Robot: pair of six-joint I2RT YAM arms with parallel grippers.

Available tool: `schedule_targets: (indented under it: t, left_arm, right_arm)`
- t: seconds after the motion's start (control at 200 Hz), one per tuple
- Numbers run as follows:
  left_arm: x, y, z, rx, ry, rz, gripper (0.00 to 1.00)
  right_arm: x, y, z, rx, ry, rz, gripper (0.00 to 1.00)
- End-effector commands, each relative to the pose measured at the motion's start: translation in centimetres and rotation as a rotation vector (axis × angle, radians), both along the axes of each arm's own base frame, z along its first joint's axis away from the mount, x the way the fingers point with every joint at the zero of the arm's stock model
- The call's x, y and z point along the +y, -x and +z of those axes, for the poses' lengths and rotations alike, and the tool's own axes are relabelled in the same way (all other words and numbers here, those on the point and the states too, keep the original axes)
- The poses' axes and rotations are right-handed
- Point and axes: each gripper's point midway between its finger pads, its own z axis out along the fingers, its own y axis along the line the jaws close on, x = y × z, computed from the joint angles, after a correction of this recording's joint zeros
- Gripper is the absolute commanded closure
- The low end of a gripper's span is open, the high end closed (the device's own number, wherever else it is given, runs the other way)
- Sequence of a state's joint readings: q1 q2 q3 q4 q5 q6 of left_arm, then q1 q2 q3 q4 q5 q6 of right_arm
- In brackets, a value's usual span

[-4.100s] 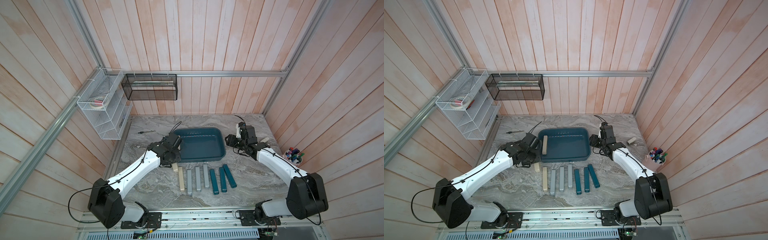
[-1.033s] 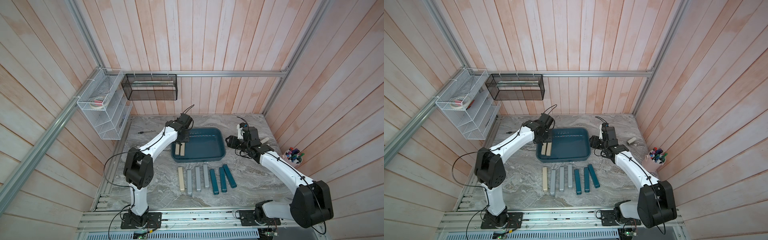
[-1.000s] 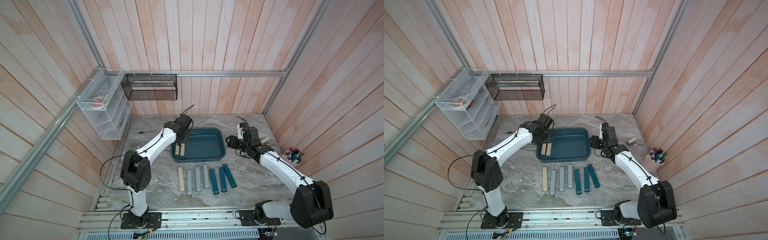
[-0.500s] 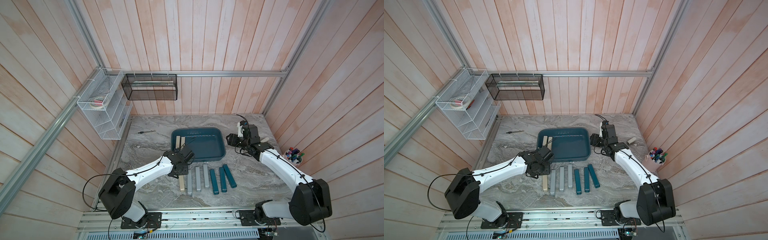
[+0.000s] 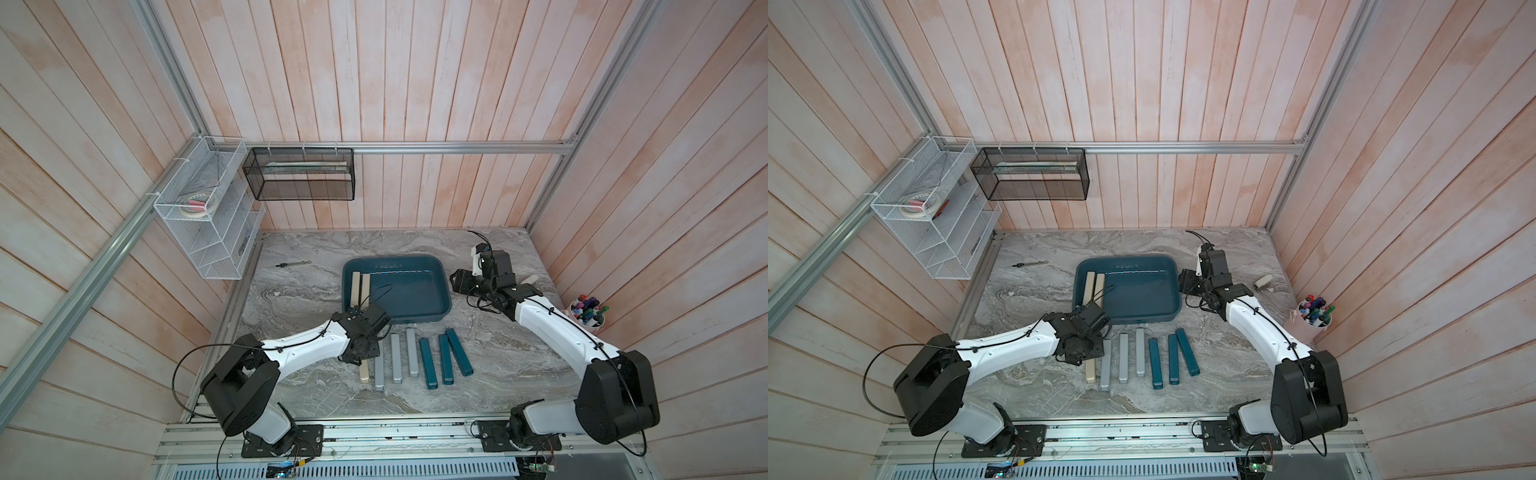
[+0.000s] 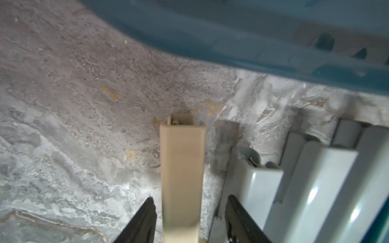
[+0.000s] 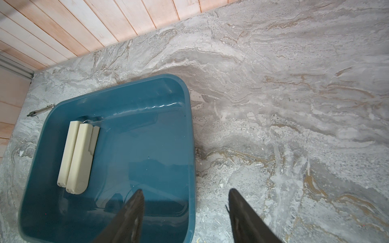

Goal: Put the pruning pliers into the storage box
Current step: Pick up the pruning pliers from the center of the board.

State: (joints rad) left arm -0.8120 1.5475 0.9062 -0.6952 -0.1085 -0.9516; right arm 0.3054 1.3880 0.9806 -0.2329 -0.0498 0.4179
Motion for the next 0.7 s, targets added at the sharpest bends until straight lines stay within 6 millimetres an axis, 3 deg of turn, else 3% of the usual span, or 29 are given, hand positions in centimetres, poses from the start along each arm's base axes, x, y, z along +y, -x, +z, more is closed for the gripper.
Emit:
schedule_targets:
  t: [0.0,0.38,0.58,0.695]
  left_arm:
    - [0.5,0.2,-0.9,0.009,-0.019,0.029,0.45]
    - [1.1,-0.1,-2.4,0.016,-0.04,0.029,0.52]
    - [1.3,-0.5,-2.8,0.017,-0.06,0.012,0.64]
    - [1.4,-0.4,-2.5,0.019,-0.068,0.002,0.76]
  right_arm:
    - [-0.1,0.4,-0.9,0.019,0.007,-0.006,0.36]
    - [-0.2,0.7,-1.6,0.034,0.008,-0.01,0.36]
    - [-0.2,0.8,-1.9,0.038,0.008,-0.011,0.36]
    - [-0.2,0.9,-2.0,0.04,0.006,-0.011,0.37]
